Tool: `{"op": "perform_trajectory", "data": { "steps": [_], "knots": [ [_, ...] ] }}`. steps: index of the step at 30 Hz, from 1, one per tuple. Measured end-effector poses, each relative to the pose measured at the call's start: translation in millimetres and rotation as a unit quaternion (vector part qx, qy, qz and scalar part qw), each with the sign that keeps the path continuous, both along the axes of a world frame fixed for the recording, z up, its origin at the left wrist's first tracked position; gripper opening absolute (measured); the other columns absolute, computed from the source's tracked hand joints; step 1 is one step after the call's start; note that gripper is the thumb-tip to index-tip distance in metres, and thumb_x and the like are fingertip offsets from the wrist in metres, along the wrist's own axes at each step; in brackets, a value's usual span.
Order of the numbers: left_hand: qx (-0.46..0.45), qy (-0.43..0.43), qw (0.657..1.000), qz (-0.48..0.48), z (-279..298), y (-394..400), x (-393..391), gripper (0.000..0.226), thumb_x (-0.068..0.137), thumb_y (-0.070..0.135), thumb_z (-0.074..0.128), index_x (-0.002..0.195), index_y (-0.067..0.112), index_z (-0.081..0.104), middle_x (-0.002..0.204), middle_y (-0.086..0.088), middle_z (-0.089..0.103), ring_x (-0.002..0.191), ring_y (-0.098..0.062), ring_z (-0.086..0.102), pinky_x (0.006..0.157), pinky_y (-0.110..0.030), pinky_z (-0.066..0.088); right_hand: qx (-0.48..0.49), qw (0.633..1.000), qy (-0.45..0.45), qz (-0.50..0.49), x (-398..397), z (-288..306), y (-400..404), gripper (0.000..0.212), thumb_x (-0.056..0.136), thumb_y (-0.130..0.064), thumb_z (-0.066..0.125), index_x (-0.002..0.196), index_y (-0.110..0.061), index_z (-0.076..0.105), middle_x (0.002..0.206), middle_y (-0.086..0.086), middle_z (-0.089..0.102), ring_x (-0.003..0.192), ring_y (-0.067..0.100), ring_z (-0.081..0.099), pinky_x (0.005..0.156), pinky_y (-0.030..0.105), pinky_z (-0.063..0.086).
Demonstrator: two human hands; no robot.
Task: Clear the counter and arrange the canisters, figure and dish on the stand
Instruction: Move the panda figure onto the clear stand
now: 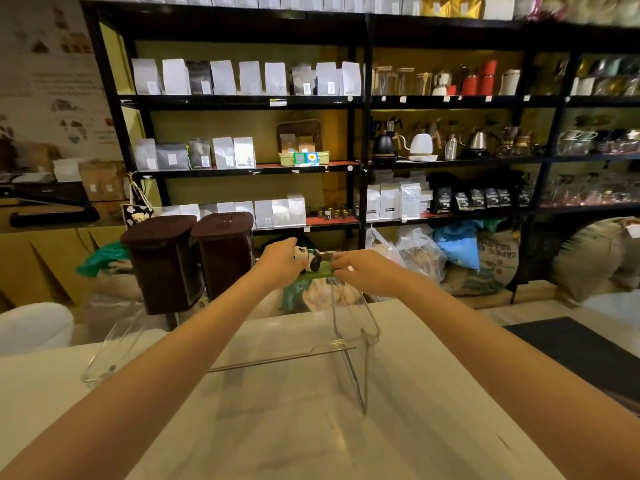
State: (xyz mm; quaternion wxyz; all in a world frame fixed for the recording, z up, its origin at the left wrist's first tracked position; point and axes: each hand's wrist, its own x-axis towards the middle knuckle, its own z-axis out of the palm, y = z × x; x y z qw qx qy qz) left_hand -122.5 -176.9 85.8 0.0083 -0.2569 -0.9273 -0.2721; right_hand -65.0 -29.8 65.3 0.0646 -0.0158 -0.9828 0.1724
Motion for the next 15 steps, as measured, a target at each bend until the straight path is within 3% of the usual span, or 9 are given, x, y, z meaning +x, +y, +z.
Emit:
{"op": "perform_trajectory", "data": {
  "steps": [2,4,7,12,15],
  "knots": [
    [-0.06,0.002,0.998,-0.017,7.8,-1.8,6.9,0.046,0.095,0.018,0.041,0.138,0.001,0.033,0.14,-0.019,0.044,0.127,-0.033,0.043,0.104,-0.038,0.038,0.057,0.998,0.002,0.002,2.9,3.8,-0.8,0.031,0.093,-0.026,0.042,0.111,-0.011,0.063,0.123,0.009,0.062,0.096,0.023,0.059,0.087,0.036,0.048],
    [-0.096,0.04,0.994,-0.032,13.3,-5.6,12.8,0.039,0.095,0.021,0.041,0.127,-0.001,0.047,0.13,-0.02,0.053,0.118,-0.033,0.05,0.097,-0.036,0.041,0.093,0.996,0.006,-0.001,8.3,9.6,-2.1,0.03,0.093,-0.027,0.042,0.106,-0.012,0.065,0.11,0.009,0.066,0.088,0.023,0.059,0.078,0.035,0.048],
    [-0.112,0.086,0.989,-0.034,20.1,-12.4,23.2,0.035,0.093,0.022,0.043,0.116,-0.001,0.056,0.118,-0.021,0.061,0.109,-0.033,0.056,0.09,-0.036,0.044,0.129,0.992,0.011,0.001,24.8,21.8,-7.3,0.031,0.094,-0.026,0.041,0.109,-0.011,0.063,0.108,0.011,0.066,0.094,0.025,0.06,0.079,0.033,0.047],
    [-0.141,0.051,0.985,-0.087,34.4,-22.9,56.1,0.044,0.094,0.032,0.041,0.129,0.005,0.048,0.127,-0.016,0.057,0.112,-0.031,0.054,0.095,-0.038,0.044,0.144,0.988,0.049,-0.021,72.9,28.0,-15.4,0.031,0.095,-0.027,0.039,0.116,-0.014,0.059,0.111,0.008,0.067,0.096,0.023,0.061,0.069,0.027,0.04],
    [-0.107,0.051,0.987,-0.111,31.7,-30.3,86.1,0.046,0.095,0.034,0.039,0.135,0.013,0.042,0.135,-0.014,0.052,0.116,-0.027,0.052,0.097,-0.036,0.042,0.132,0.988,0.077,-0.034,115.2,17.3,-20.7,0.03,0.095,-0.031,0.04,0.115,-0.017,0.056,0.11,0.008,0.066,0.101,0.025,0.06,0.07,0.029,0.04]
  ]
}}
